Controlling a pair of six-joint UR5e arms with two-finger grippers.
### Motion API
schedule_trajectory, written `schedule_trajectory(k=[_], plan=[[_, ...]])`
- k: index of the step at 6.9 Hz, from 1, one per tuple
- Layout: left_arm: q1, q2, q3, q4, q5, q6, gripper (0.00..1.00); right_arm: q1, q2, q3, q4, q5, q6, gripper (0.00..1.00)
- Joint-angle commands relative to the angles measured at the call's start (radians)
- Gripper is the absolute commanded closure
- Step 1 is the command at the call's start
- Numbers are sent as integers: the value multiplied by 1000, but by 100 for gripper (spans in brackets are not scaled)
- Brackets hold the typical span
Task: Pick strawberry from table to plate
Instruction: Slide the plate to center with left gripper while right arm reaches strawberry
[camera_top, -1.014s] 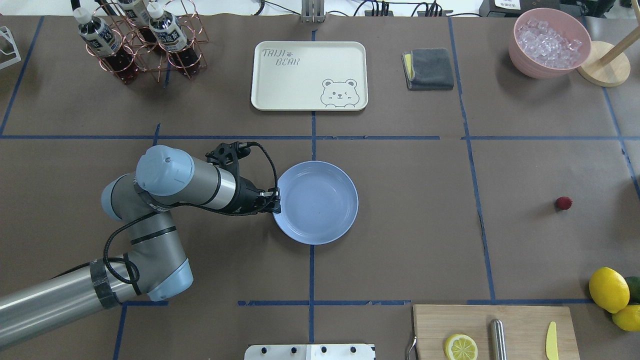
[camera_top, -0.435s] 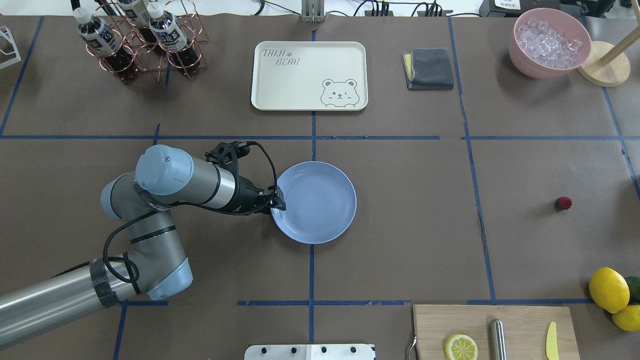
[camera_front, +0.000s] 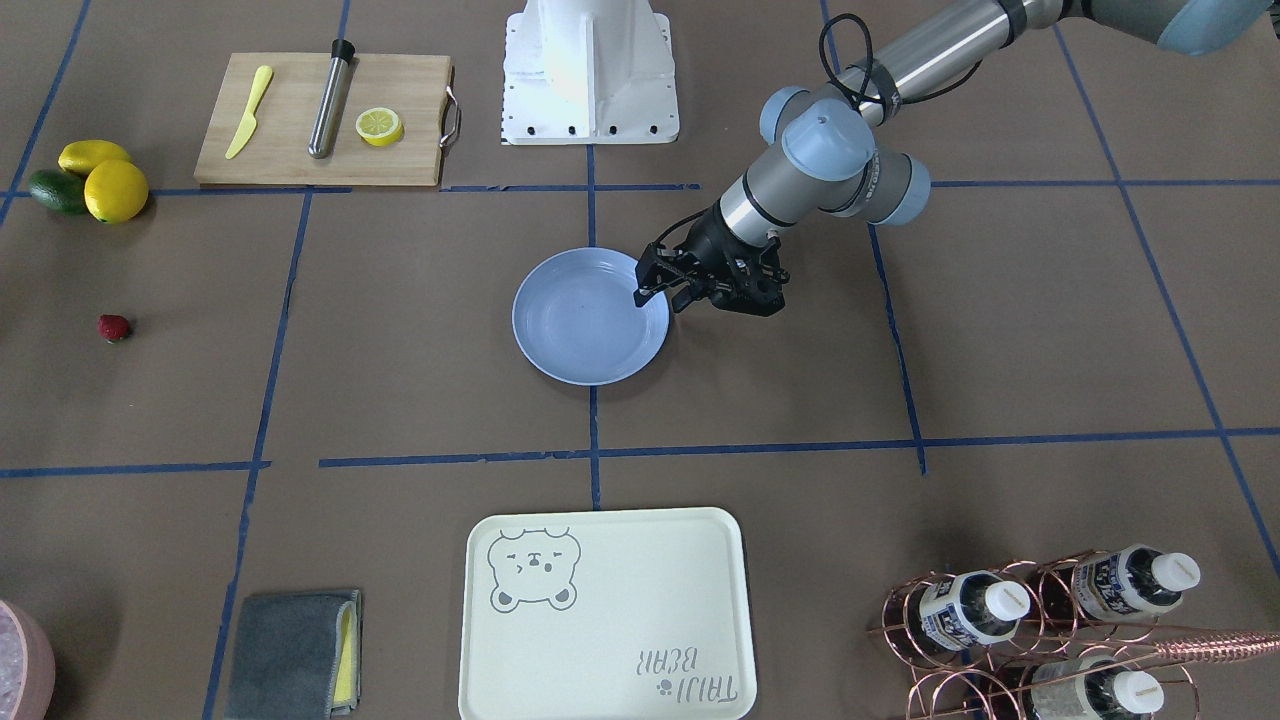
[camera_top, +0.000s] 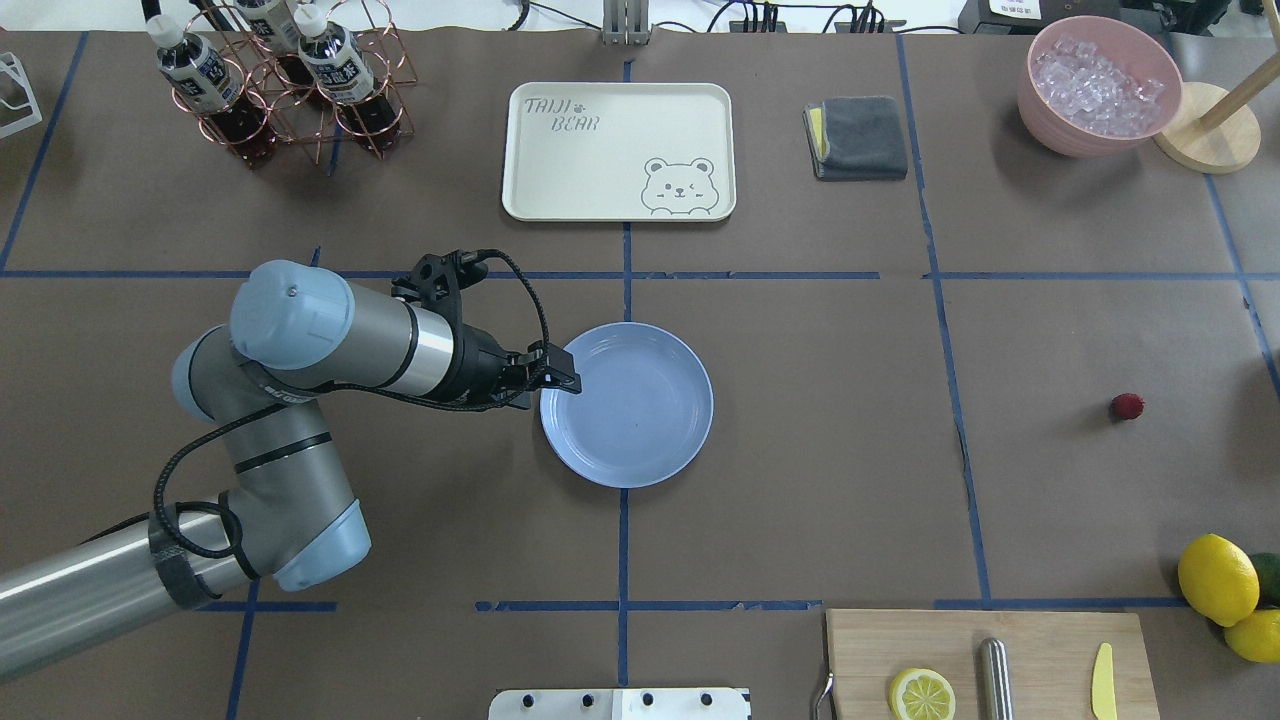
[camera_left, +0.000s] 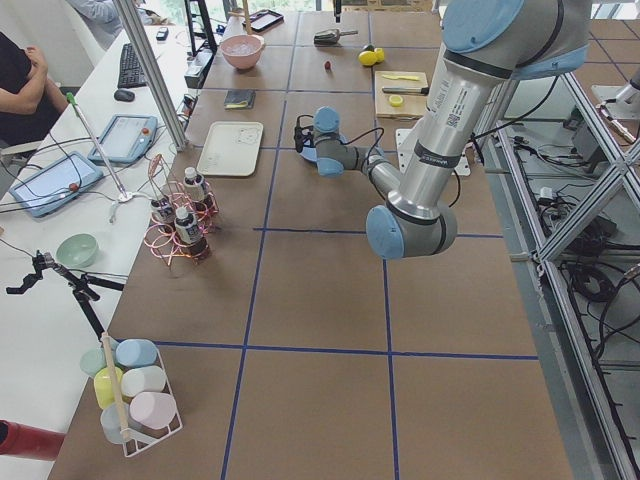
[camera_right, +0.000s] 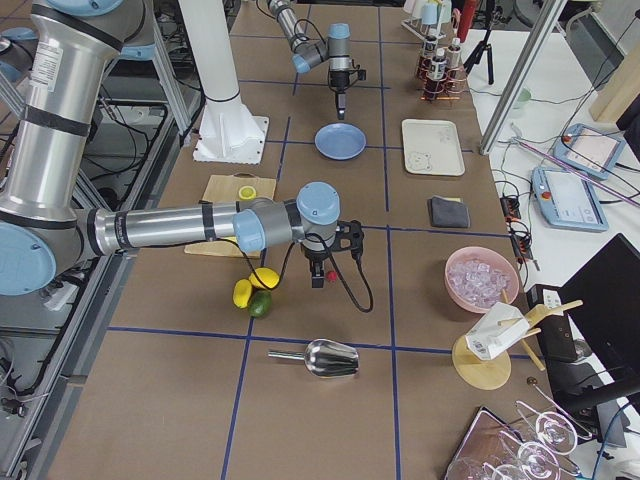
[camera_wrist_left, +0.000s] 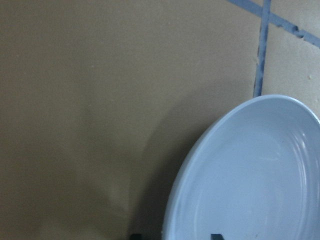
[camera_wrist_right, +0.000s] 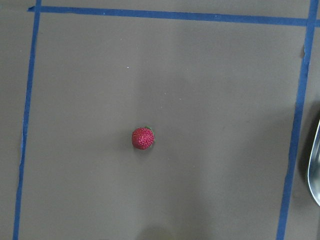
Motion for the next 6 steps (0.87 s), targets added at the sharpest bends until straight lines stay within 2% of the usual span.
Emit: schedule_trajectory(k=[1,2,3,4,5,6], plan=[[-12,84,-117,3,10,-1,0,-137,9,-6,79,-115,161,0],[-15,113,-150,4,13,-77,0,-211,38,-21,124,-172,263,0],[-21,142,-185,9,13,-110,0,-249,54,-92,217,-218,290,0],[-24,149,-205,10,13,-115,0,-274,74,-154,313,-224,387,0],[-24,149,-207,9,13,-116,0,-344,115,-174,354,-291,504,1],[-26,147,-208,9,13,-116,0,-383,126,-196,368,-337,519,6]])
